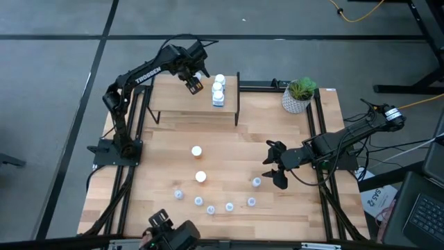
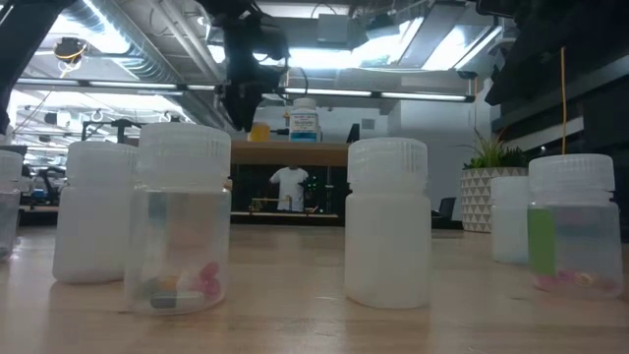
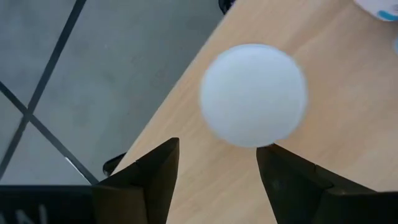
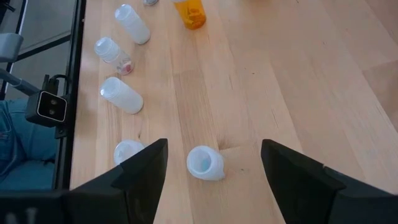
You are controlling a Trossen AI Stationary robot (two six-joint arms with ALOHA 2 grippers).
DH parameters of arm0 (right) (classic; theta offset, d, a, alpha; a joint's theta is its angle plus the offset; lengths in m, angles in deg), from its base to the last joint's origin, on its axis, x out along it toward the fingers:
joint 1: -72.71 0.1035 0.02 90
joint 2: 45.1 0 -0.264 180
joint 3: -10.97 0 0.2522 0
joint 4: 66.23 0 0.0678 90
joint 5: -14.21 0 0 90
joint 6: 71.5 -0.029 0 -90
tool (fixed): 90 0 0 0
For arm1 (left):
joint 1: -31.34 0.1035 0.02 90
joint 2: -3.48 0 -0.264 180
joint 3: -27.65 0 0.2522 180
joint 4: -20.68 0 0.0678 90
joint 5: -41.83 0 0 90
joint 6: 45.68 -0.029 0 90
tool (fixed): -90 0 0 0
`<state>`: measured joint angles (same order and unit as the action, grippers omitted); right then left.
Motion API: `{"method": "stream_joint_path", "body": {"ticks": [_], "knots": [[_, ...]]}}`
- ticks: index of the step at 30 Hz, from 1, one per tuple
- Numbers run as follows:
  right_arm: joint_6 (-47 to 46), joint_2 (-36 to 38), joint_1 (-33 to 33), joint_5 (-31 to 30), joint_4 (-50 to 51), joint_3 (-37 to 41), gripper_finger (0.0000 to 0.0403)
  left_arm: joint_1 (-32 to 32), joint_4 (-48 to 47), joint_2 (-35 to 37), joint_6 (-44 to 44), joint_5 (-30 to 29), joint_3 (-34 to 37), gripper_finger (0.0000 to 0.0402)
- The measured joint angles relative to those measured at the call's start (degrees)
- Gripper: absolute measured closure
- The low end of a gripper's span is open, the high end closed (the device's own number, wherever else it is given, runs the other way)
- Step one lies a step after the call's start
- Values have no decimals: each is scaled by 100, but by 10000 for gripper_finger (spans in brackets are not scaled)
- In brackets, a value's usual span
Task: Pick and place medicine bottles onto shelf by color
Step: Put the top right orange pill bottle on the shelf, then put the top orange pill bottle on the shelf aligned with the orange pill bottle
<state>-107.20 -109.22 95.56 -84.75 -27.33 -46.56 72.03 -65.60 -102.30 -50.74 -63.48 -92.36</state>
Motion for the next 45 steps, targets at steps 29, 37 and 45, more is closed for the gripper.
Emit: {"method": "stream_joint_path", "body": {"ticks": [29, 37, 45], "knots": [[-7, 0, 0, 19, 2, 0, 142, 170, 278, 1, -146, -353, 0, 193], [-12, 0, 1, 19, 2, 0, 142, -50, -113, 9, 21, -358, 0, 193], [-11, 0, 0, 15, 2, 0, 142, -390, -1361, 298, 575, -462, 0, 193]]}}
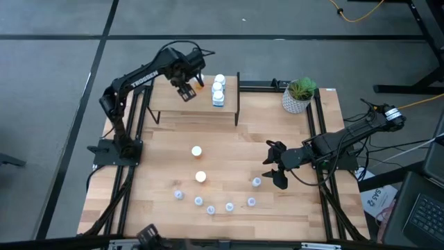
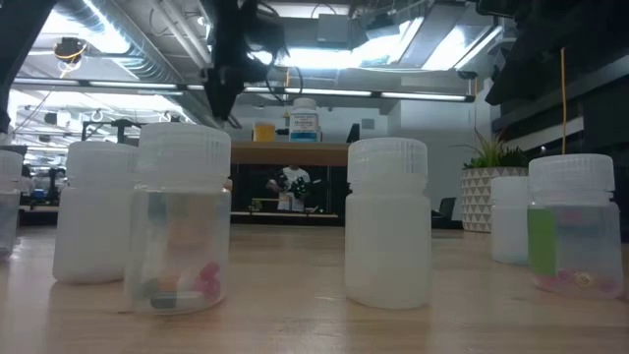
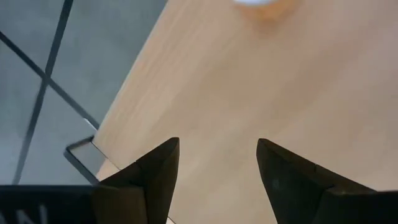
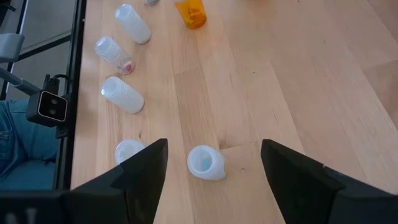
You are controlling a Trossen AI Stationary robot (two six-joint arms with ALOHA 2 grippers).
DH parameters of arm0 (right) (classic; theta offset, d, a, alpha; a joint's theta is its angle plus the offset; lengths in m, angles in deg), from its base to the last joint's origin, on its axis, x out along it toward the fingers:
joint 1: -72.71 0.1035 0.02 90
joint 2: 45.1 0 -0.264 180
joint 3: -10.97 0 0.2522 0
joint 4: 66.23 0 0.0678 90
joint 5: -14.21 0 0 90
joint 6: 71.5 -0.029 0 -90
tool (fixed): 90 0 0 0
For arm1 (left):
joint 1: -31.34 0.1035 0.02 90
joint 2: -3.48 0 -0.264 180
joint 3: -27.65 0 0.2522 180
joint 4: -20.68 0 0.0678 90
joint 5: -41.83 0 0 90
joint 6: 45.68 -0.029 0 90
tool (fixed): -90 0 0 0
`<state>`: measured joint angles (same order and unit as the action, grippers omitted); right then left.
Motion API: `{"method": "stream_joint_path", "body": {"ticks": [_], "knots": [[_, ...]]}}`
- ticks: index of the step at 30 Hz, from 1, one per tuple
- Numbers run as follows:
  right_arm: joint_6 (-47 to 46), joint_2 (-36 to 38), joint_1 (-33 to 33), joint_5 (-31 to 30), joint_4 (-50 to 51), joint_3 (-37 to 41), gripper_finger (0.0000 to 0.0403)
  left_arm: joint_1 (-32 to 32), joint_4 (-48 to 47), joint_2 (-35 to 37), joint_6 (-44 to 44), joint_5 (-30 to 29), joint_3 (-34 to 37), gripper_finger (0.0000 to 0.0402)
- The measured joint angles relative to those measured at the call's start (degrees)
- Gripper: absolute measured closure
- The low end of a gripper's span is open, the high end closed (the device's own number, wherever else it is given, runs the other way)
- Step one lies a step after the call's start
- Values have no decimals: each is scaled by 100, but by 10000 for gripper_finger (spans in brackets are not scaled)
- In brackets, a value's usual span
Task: Pick and place medicine bottles onto shelf by color
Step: Put the top orange pill bottle on the shelf aligned with the orange pill bottle
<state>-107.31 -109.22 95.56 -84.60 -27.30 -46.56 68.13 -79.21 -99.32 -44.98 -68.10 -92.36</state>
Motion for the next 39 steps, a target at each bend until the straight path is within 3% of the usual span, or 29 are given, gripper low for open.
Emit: {"method": "stream_joint_path", "body": {"ticks": [8, 17, 39], "knots": [[-2, 0, 1, -11, -2, 0, 142, -602, 319, 172, -407, 159, 0, 193], [-4, 0, 1, -13, -4, 0, 142, -1064, 1555, 57, -726, 87, -5, 193], [-2, 0, 0, -15, -7, 0, 142, -1055, 2327, -333, -1034, -167, 2, 193]]}}
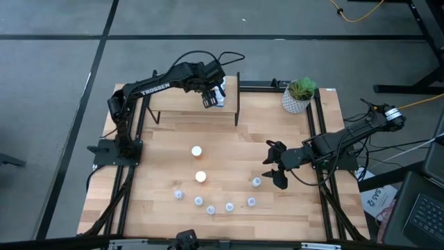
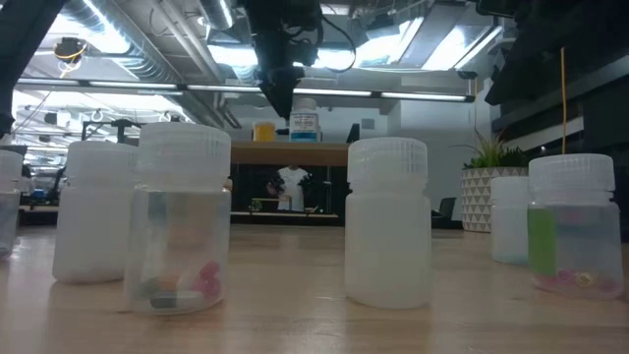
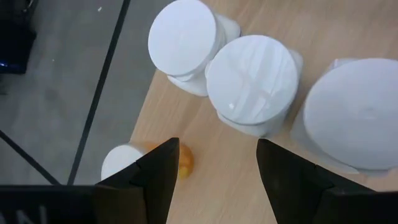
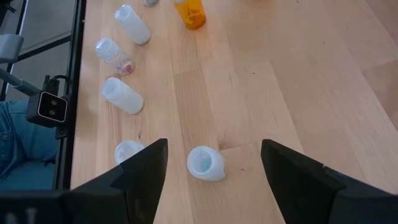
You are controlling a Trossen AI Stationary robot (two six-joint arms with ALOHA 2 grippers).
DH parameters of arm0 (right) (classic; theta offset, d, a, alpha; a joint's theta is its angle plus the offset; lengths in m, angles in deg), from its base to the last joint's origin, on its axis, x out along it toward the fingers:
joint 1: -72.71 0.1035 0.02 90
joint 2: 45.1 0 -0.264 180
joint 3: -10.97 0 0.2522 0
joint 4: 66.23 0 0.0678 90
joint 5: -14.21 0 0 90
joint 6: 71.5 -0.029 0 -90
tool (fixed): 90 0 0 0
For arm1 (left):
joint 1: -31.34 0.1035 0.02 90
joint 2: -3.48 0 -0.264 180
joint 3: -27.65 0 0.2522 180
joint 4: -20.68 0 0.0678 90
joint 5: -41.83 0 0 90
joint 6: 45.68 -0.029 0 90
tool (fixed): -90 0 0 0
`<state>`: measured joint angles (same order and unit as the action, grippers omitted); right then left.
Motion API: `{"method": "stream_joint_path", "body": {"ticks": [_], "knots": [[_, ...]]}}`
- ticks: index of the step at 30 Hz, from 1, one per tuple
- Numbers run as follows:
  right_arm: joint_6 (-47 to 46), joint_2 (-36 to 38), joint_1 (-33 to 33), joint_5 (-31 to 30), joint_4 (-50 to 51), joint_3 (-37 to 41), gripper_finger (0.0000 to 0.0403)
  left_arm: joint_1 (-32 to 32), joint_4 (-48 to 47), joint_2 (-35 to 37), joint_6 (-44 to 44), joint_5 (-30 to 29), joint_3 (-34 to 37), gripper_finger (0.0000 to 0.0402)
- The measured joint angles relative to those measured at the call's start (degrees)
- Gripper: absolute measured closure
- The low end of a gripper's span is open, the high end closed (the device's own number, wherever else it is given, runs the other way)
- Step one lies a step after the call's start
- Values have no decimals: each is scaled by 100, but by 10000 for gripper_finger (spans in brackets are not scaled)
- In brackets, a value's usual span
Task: Pick and place medicine bottles onto shelf by color
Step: Put the top orange pill bottle on the shelf aligned with the orange pill bottle
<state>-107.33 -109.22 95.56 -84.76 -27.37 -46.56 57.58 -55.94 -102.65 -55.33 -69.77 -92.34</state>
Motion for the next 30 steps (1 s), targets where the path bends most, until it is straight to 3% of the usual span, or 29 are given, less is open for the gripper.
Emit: {"method": "stream_joint_path", "body": {"ticks": [15, 24, 30], "knots": [[4, 0, -1, 0, 0, 0, 142, -17, 224, 0, -11, -47, 0, 193], [4, 0, 0, 0, 2, 0, 142, -115, -443, 194, 6, -775, -4, 193], [-11, 0, -1, 0, 2, 0, 142, -407, -1178, 700, 364, -797, -7, 193]]}}
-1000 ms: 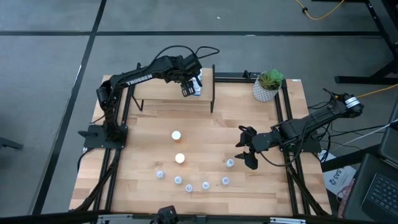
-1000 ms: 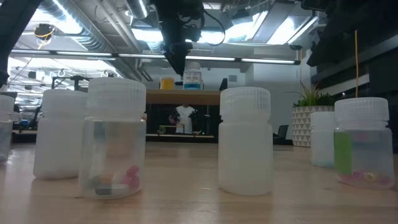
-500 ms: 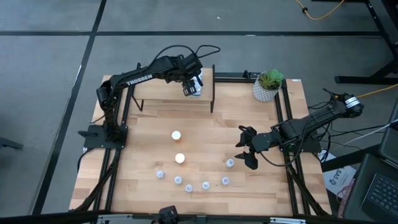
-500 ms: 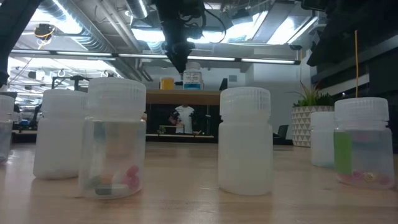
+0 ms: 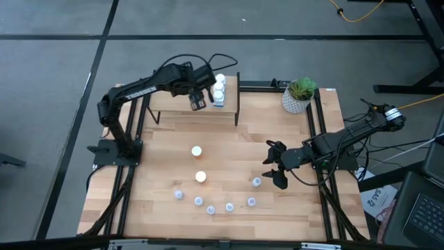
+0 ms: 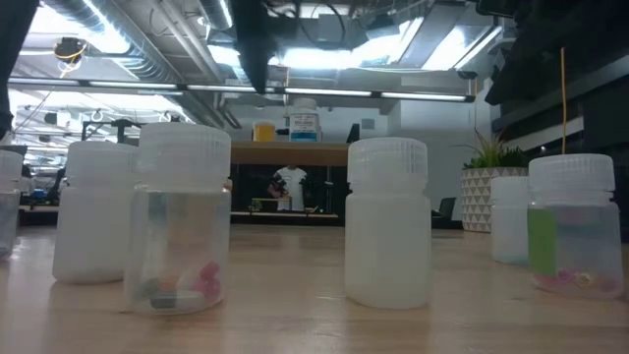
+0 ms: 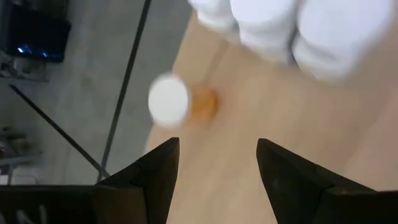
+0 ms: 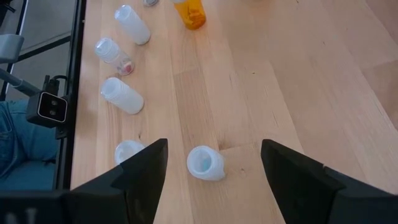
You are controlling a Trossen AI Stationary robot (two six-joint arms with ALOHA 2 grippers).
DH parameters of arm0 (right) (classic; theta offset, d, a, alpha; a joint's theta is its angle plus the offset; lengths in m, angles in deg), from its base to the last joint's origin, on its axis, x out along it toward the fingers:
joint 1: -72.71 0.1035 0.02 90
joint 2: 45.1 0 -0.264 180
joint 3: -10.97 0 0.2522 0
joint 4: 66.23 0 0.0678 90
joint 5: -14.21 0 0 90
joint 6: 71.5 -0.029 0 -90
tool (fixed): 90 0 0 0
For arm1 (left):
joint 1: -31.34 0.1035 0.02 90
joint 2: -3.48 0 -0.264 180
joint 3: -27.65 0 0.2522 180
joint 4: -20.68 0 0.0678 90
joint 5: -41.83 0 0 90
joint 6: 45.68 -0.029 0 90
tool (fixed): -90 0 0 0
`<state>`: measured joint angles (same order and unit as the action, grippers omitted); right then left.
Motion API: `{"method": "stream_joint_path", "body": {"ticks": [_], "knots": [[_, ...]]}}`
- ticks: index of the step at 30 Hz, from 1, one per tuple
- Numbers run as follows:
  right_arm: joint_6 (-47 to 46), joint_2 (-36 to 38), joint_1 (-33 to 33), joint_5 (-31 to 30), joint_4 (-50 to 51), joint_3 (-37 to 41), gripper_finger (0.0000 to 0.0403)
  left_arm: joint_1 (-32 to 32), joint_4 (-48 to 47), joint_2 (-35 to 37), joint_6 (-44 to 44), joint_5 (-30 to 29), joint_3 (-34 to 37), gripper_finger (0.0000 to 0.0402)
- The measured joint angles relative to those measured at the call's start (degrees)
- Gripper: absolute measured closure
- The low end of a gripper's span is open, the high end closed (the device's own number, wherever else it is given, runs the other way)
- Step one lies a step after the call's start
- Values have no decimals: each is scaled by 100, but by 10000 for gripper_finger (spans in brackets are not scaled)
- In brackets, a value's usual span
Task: Pick and place medicine bottles onto shelf by color
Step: Put the top orange pill bottle on the shelf aligned with the orange pill bottle
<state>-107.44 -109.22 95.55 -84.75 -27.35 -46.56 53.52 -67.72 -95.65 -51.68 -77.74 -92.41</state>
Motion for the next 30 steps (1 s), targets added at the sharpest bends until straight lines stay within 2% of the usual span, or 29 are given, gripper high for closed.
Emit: {"method": "stream_joint_path", "body": {"ticks": [3, 9, 13, 19, 26, 28, 30], "knots": [[-3, 0, 0, 2, -2, 0, 142, -151, -672, 230, 400, 268, 0, 193], [2, 0, 1, 0, -2, 0, 142, -380, -1502, 433, 748, 1946, 0, 193], [2, 0, 0, 0, -4, 0, 142, -725, -1538, 437, 743, 2499, 0, 193], [-139, 0, 0, -2, -7, 0, 142, -1497, -1538, 443, 769, 2569, 0, 193], [-138, 0, 0, -44, -21, 0, 142, -2437, -1522, 939, 810, 2563, 150, 193], [-128, 0, 0, -46, -24, 0, 142, -2644, -1473, 1133, 844, 2430, 380, 193], [-111, 0, 2, -46, -31, 0, 142, -2804, -1354, 1311, 844, 2056, 661, 193]]}}
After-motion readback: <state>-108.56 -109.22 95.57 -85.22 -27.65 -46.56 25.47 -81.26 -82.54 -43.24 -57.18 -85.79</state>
